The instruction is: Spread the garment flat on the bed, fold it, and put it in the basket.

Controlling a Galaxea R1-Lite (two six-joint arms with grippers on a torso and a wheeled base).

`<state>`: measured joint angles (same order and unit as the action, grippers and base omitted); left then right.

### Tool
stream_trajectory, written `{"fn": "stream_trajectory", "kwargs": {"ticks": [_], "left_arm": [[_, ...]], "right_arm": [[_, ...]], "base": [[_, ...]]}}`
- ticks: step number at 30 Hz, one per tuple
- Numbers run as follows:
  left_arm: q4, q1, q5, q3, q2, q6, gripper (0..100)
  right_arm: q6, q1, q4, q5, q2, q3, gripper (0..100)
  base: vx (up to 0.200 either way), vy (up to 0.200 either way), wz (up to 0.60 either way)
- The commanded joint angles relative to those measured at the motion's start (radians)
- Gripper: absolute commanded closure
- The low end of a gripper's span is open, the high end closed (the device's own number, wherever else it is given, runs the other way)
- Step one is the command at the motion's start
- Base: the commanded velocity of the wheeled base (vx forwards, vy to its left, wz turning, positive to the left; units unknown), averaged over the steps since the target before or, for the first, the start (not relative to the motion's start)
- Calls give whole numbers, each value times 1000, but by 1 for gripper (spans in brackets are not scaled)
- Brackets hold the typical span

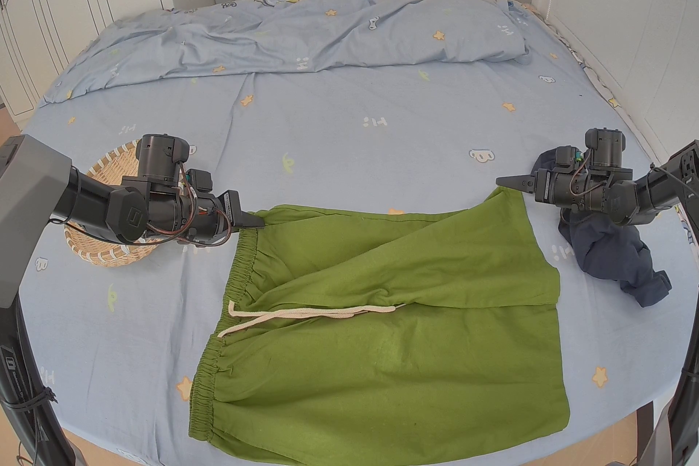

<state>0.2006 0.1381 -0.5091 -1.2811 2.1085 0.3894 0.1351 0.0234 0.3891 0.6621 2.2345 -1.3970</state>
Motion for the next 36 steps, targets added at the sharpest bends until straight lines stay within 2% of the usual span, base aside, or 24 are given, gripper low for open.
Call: {"fn": "stream_trajectory", "kwargs": {"ticks": [1,13,14,26,32,36], "left_arm": [[0,0,0,0,-2,0,100],[0,0,0,0,-2,-1,100],[0,0,0,-1,-2,-1,100],[3,-5,0,-4,-4,-1,100],[33,-25,3,-3,-7,-1,100],[37,-49,6,-4,-24,0,100]], "right_arm": [[0,0,0,1,24,-17,0],[0,-13,-1,-1,70,-57,0],[1,-13,-1,-1,71,-59,100],[1,-7,0,-6,62,-62,100],[0,-31,11,-81,17,-48,100],[3,-42,43,-105,17,-48,100]], "base": [[0,0,0],[0,0,0],[0,0,0],[0,0,0],[0,0,0],[0,0,0]]}}
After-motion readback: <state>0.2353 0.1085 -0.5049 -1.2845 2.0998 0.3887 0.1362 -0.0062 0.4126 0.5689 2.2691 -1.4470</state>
